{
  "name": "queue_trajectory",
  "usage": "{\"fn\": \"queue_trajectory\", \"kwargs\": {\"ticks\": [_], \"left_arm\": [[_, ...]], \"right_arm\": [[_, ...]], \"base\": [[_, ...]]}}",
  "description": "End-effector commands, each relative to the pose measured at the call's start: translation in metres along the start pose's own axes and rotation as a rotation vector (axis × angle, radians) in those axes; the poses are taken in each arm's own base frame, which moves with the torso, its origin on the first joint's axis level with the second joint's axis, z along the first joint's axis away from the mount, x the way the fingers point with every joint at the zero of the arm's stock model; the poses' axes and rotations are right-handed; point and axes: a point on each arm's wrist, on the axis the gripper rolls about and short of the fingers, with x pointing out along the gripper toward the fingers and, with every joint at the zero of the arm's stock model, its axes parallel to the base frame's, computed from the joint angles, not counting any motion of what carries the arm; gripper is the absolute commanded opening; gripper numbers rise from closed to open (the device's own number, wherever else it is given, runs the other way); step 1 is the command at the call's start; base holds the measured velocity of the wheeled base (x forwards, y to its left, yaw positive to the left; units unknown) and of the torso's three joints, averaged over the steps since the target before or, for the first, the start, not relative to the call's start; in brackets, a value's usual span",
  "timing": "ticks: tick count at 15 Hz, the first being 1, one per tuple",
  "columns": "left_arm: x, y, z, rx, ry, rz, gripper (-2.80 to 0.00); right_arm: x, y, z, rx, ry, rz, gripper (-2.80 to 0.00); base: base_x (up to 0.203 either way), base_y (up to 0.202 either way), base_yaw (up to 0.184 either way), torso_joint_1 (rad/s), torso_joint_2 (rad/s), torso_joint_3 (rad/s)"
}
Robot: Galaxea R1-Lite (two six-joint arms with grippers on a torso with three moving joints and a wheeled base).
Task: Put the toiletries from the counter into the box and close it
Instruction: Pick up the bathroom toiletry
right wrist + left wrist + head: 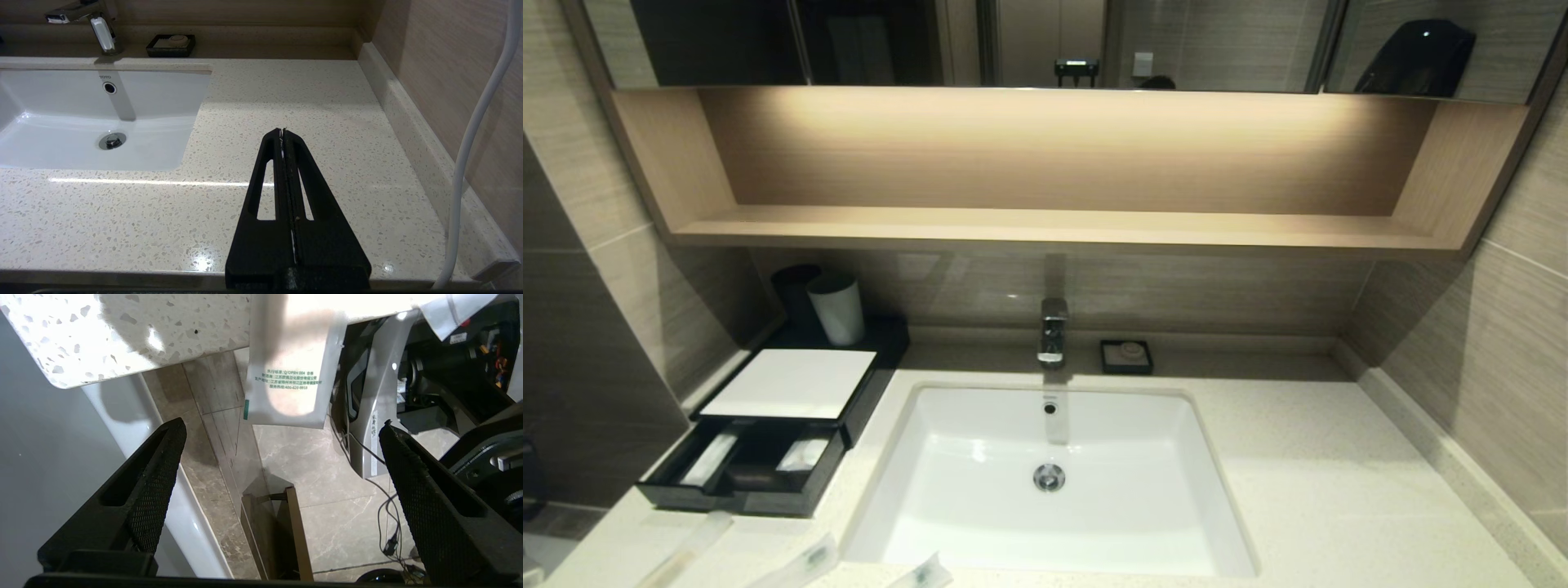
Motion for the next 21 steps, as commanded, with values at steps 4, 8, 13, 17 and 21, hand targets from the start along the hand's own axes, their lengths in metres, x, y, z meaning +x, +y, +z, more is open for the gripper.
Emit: {"fn": "queue_trajectory", "kwargs": {"ticks": [4, 8, 13, 17, 21], "left_arm": [[0.0005, -0.0087, 0.0001, -0.005, 0.004, 0.011, 0.00], [-0.0042, -0.0119, -0.0004, -0.034, 0.014, 0.026, 0.00], [-0.0043, -0.0148, -0.0014, -0.094, 0.029, 0.029, 0.00], [-0.0011, -0.0135, -0.0018, -0.108, 0.036, 0.022, 0.00], [0.0018, -0.0122, -0.0020, -0.110, 0.039, 0.011, 0.00]], "right_arm": [[-0.0001, 0.0000, -0.0001, 0.000, -0.001, 0.000, -2.80], [0.0000, 0.0000, -0.0001, 0.000, 0.000, 0.000, -2.80], [0.0000, 0.0000, -0.0001, 0.000, 0.000, 0.000, -2.80], [0.0000, 0.0000, -0.0001, 0.000, 0.000, 0.000, -2.80], [0.0000, 0.0000, -0.0001, 0.000, 0.000, 0.000, -2.80]], "base": [[0.000, 0.000, 0.000, 0.000, 0.00, 0.000], [0.000, 0.000, 0.000, 0.000, 0.00, 0.000], [0.000, 0.000, 0.000, 0.000, 0.00, 0.000], [0.000, 0.000, 0.000, 0.000, 0.00, 0.000], [0.000, 0.000, 0.000, 0.000, 0.00, 0.000]]}}
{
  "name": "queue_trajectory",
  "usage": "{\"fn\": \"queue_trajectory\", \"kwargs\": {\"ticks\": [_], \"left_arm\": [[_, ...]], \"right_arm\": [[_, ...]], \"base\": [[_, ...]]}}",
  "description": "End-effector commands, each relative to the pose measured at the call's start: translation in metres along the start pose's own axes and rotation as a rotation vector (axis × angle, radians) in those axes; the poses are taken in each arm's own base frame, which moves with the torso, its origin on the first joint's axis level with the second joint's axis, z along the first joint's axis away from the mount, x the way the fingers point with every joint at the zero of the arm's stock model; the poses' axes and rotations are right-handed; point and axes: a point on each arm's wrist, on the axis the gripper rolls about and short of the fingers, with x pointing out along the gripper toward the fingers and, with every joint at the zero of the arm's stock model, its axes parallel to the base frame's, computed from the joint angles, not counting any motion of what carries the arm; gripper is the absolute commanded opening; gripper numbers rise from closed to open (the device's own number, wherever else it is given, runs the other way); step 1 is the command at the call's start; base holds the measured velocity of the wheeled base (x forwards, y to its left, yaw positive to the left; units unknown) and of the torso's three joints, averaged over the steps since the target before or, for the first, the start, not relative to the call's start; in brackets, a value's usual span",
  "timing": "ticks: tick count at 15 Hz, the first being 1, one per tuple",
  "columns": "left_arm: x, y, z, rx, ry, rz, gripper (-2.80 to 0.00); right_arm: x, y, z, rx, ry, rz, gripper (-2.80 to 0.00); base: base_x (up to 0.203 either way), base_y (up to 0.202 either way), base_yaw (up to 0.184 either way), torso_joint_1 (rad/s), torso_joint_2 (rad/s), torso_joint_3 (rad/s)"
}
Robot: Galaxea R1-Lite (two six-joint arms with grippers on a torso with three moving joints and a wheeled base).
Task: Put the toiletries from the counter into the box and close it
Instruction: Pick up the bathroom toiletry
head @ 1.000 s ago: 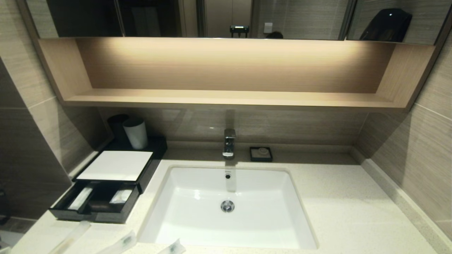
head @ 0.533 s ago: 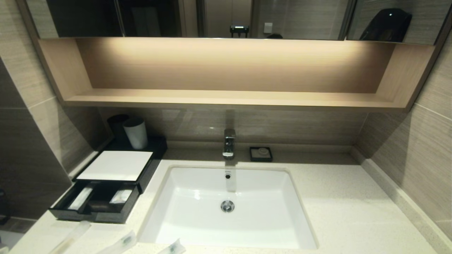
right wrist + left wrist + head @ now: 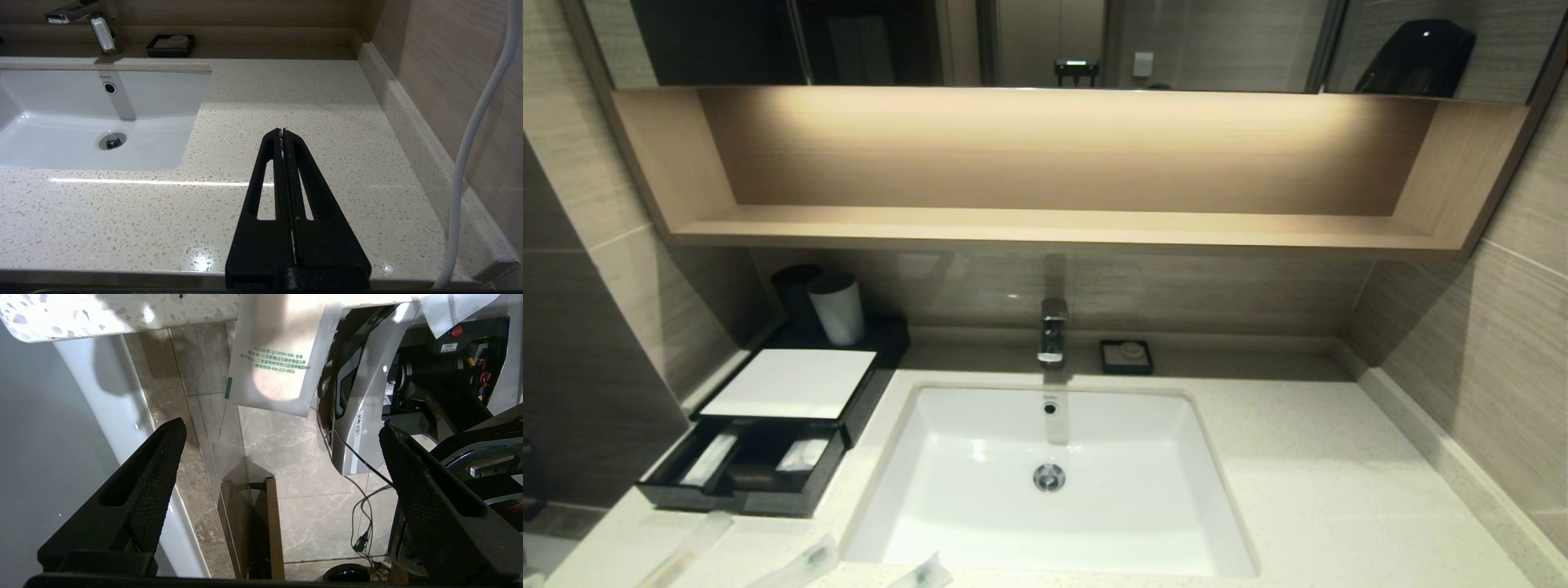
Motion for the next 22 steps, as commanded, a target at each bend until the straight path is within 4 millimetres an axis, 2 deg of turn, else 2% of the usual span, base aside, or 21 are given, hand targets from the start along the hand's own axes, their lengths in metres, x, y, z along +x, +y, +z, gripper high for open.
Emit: {"fn": "queue_trajectory", "kwargs": {"ticks": [1, 11, 22], "left_arm": [[0.003, 0.001, 0.000, 0.004, 0.005, -0.016, 0.00], [0.015, 0.008, 0.004, 0.008, 0.005, -0.020, 0.00], [0.016, 0.008, 0.010, 0.022, -0.005, -0.008, 0.00]], "right_arm": [[0.000, 0.000, 0.000, 0.000, 0.000, 0.000, -2.80], [0.000, 0.000, 0.000, 0.000, 0.000, 0.000, -2.80], [0.000, 0.000, 0.000, 0.000, 0.000, 0.000, -2.80]], "base": [[0.000, 0.000, 0.000, 0.000, 0.00, 0.000], [0.000, 0.000, 0.000, 0.000, 0.00, 0.000], [0.000, 0.000, 0.000, 0.000, 0.00, 0.000]]}}
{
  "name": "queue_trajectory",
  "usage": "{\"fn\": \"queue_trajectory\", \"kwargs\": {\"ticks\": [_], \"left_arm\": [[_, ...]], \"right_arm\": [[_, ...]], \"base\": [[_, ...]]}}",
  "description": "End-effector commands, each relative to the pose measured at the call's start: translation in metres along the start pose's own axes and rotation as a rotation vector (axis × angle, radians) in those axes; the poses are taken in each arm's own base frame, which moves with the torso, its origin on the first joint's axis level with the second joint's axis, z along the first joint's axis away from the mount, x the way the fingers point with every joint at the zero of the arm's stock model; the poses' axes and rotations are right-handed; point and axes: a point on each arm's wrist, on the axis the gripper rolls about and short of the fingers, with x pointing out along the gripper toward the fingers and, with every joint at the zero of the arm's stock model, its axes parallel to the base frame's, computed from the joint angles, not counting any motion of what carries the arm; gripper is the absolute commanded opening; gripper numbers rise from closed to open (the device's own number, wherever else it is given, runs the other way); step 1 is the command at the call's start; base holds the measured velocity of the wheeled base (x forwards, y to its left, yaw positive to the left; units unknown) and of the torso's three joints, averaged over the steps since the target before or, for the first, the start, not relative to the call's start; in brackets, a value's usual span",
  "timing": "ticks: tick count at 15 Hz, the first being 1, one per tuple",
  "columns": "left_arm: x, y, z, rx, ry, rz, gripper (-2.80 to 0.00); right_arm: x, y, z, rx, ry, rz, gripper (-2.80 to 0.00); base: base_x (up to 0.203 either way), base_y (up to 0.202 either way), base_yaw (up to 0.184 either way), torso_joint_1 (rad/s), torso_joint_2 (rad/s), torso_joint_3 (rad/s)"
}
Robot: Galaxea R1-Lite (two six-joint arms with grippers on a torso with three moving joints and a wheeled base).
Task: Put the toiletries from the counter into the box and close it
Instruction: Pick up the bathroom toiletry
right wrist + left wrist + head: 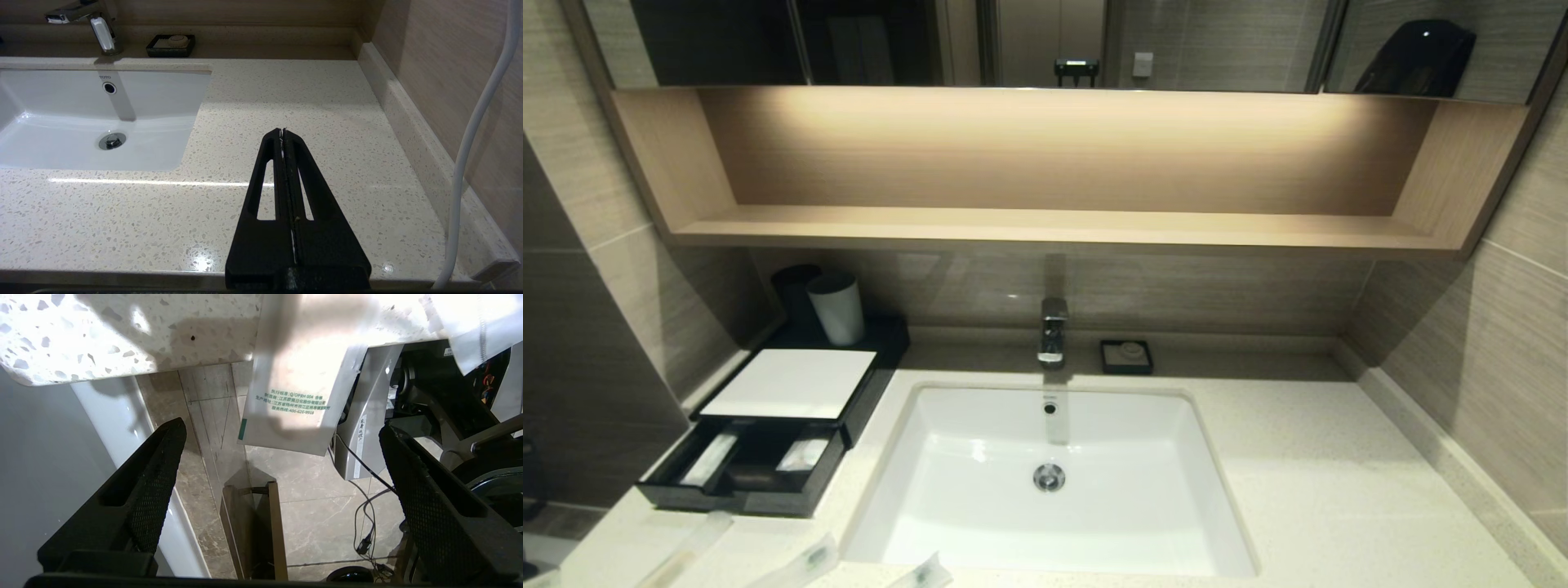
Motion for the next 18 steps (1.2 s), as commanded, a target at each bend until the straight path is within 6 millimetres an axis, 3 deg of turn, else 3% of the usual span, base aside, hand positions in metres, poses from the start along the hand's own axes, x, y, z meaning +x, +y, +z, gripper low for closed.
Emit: {"fn": "queue_trajectory", "kwargs": {"ticks": [1, 18], "left_arm": [[0.0001, -0.0001, 0.0020, 0.012, -0.002, -0.001, 0.00], [0.0034, -0.0006, 0.0071, 0.013, -0.005, 0.005, 0.00]], "right_arm": [[0.0000, 0.0000, -0.0001, 0.000, 0.000, 0.000, -2.80], [0.0000, 0.0000, -0.0001, 0.000, 0.000, 0.000, -2.80]], "base": [[0.000, 0.000, 0.000, 0.000, 0.00, 0.000], [0.000, 0.000, 0.000, 0.000, 0.00, 0.000]]}}
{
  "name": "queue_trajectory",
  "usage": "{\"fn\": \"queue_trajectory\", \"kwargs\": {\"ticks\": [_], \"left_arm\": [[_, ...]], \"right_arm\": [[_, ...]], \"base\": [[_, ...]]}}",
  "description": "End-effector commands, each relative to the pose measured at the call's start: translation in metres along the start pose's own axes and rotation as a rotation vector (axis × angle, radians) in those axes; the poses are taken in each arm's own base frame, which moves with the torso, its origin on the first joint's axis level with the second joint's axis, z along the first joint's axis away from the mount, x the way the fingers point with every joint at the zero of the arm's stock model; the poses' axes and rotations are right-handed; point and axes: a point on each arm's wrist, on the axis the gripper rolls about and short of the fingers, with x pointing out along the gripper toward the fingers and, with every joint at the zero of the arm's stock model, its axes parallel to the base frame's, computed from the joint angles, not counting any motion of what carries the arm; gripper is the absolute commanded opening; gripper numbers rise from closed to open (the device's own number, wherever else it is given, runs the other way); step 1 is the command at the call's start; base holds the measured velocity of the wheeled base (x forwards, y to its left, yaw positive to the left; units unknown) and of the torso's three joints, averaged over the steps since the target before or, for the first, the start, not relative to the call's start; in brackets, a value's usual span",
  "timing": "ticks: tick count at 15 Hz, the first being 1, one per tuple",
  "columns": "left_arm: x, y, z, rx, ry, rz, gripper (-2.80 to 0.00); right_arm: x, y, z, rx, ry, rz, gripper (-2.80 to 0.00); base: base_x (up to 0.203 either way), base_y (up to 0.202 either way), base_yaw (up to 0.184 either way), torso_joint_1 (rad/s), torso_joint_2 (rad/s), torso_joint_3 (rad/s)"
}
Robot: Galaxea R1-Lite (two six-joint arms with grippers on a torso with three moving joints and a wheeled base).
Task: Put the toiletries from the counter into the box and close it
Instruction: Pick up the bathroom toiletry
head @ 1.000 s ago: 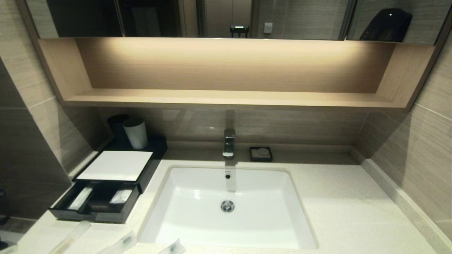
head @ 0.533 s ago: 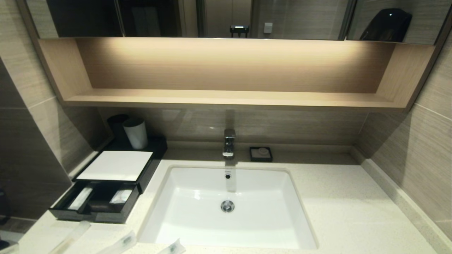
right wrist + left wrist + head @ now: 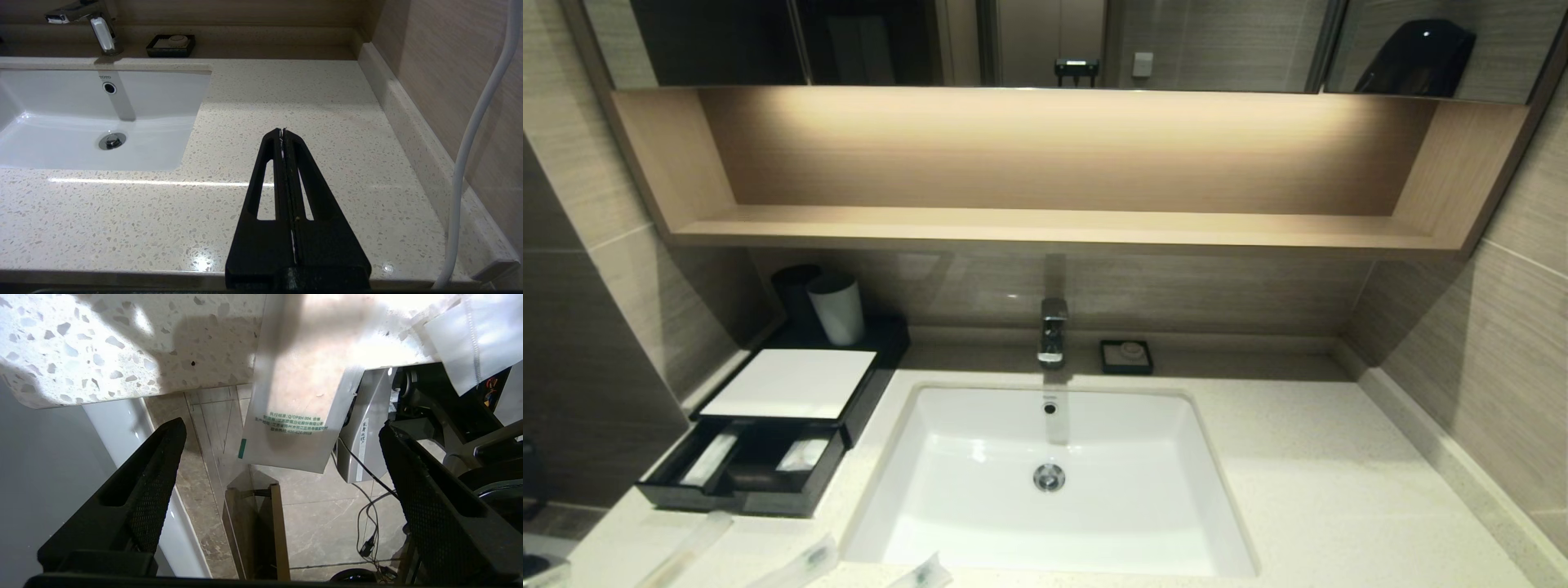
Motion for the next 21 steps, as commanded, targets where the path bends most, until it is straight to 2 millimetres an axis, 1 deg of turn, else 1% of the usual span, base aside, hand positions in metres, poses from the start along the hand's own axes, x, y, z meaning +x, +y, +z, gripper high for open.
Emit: {"fn": "queue_trajectory", "kwargs": {"ticks": [1, 5, 21], "left_arm": [[0.0003, 0.0001, 0.0007, -0.003, 0.000, -0.001, 0.00], [0.0011, -0.0011, 0.0063, -0.023, -0.004, 0.007, 0.00], [0.0038, -0.0016, 0.0060, -0.030, -0.008, 0.010, 0.00]], "right_arm": [[0.0000, 0.0000, -0.0001, 0.000, 0.000, 0.000, -2.80], [0.0000, 0.0000, -0.0001, 0.000, 0.000, 0.000, -2.80], [0.0000, 0.0000, -0.0001, 0.000, 0.000, 0.000, -2.80]], "base": [[0.000, 0.000, 0.000, 0.000, 0.00, 0.000], [0.000, 0.000, 0.000, 0.000, 0.00, 0.000], [0.000, 0.000, 0.000, 0.000, 0.00, 0.000]]}}
